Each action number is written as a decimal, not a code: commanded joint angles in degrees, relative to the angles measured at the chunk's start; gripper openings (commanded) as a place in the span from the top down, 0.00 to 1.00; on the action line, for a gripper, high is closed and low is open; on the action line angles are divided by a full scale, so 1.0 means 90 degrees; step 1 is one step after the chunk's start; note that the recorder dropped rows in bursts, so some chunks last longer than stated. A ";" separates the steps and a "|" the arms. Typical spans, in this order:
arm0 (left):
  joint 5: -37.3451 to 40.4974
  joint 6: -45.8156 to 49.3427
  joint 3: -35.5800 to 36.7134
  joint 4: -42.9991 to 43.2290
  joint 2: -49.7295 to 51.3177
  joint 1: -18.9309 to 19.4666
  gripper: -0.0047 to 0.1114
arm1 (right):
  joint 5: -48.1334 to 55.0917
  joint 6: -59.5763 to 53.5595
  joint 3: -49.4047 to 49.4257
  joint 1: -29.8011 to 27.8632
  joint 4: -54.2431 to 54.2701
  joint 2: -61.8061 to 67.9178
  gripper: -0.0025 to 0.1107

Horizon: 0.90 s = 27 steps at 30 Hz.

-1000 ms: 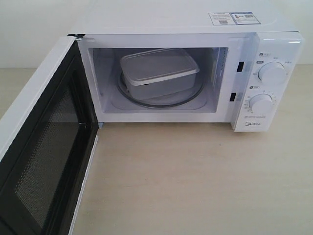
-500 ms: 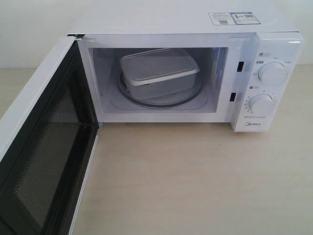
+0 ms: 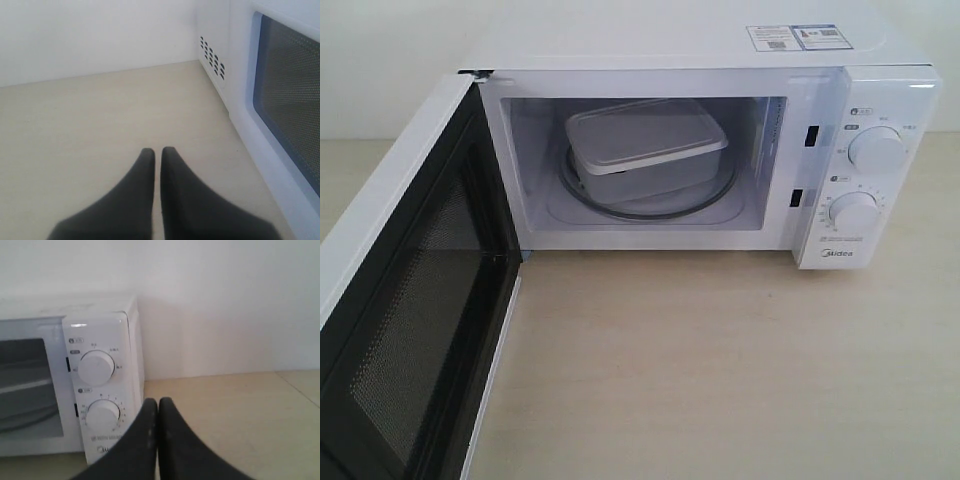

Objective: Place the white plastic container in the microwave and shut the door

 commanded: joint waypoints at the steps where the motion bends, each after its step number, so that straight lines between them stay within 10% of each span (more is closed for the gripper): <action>1: -0.0046 0.0008 -0.0026 -0.0047 0.0020 0.0010 0.92 | 0.0460 -0.0346 0.0030 -0.0018 -0.0064 -0.0039 0.98; 27: -0.0046 0.0008 -0.0026 -0.0047 0.0020 0.0010 0.92 | 0.1806 -0.0157 0.0030 -0.0018 0.0351 -0.0039 0.98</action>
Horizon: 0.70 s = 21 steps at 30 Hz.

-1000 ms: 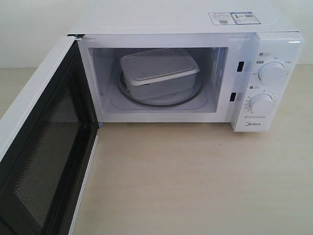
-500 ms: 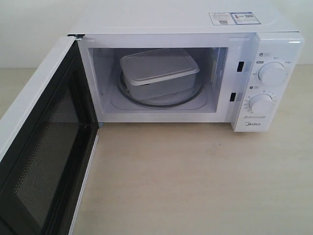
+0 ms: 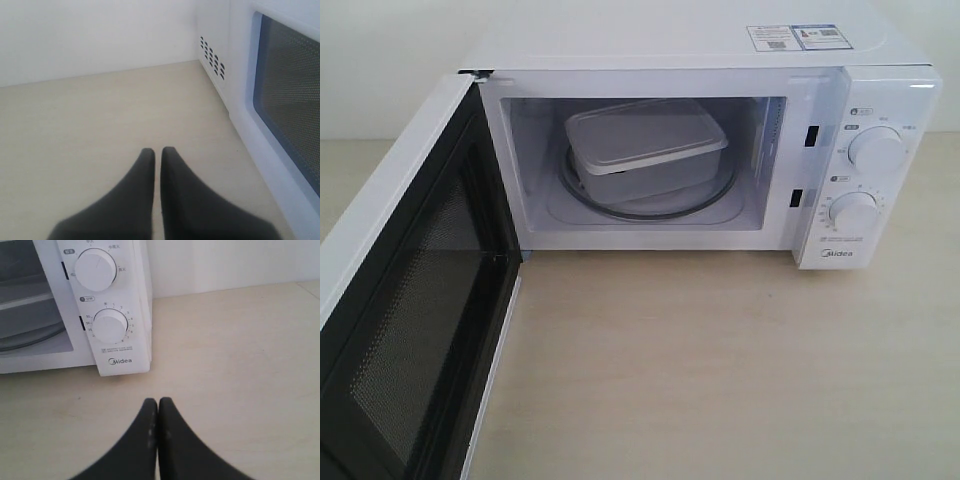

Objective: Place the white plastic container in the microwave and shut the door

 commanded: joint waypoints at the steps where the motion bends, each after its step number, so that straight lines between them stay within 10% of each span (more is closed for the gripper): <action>1: -0.0046 0.0008 -0.0026 -0.0047 0.0020 0.0010 0.92 | 0.0039 0.0049 -0.0002 -0.0018 -0.0293 -0.0027 0.98; 21: -0.0046 0.0008 -0.0026 -0.0047 0.0020 0.0010 0.92 | 0.0039 0.1175 -0.0002 -0.0018 -0.1126 -0.0027 0.98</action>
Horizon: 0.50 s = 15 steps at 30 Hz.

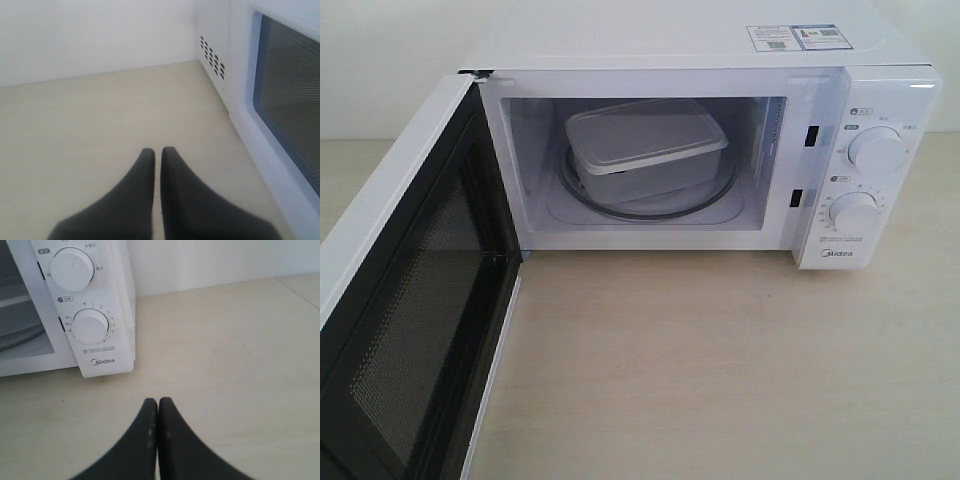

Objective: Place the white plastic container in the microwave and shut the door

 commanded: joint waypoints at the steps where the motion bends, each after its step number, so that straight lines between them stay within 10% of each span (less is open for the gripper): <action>1: -0.0046 0.0008 -0.0026 -0.0047 0.0020 0.0010 0.92 | -0.0001 0.0000 -0.0002 -0.0018 0.0038 -0.0027 0.98; 15: -0.0058 0.0008 -0.0026 -0.0047 0.0020 0.0010 0.92 | -0.0026 0.0000 -0.0002 -0.0006 0.0038 -0.0027 0.98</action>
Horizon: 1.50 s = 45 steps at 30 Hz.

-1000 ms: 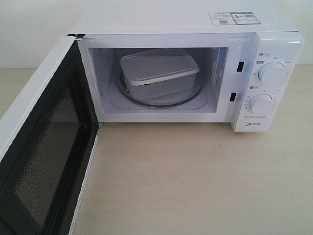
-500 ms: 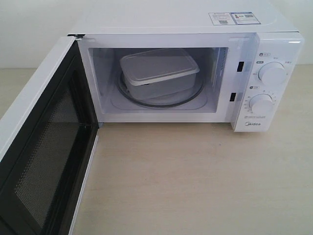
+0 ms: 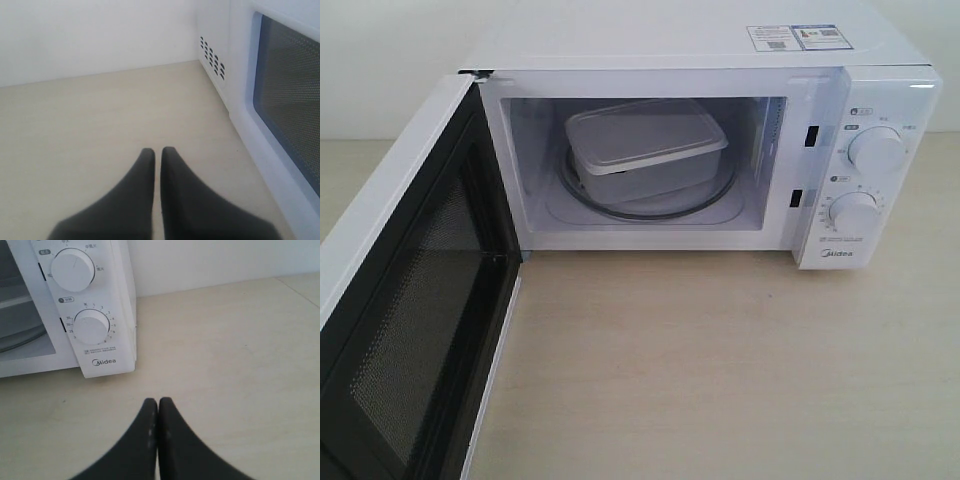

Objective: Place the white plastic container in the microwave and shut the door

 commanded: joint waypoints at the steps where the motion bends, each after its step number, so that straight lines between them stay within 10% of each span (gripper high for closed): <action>1: -0.0058 0.0008 -0.0026 -0.0047 0.0020 0.0010 0.92 | -0.0040 -0.0013 -0.0002 -0.0006 -0.0002 -0.0027 0.98; 26: -0.0116 0.0292 -0.0030 -0.0047 0.0020 0.0010 0.92 | -0.0040 0.0002 -0.0002 -0.0006 -0.0002 -0.0027 0.98; 45: 0.0801 -0.1524 -0.2814 -0.0357 0.0020 0.0010 0.92 | -0.0040 0.0002 -0.0002 -0.0006 -0.0002 -0.0027 0.98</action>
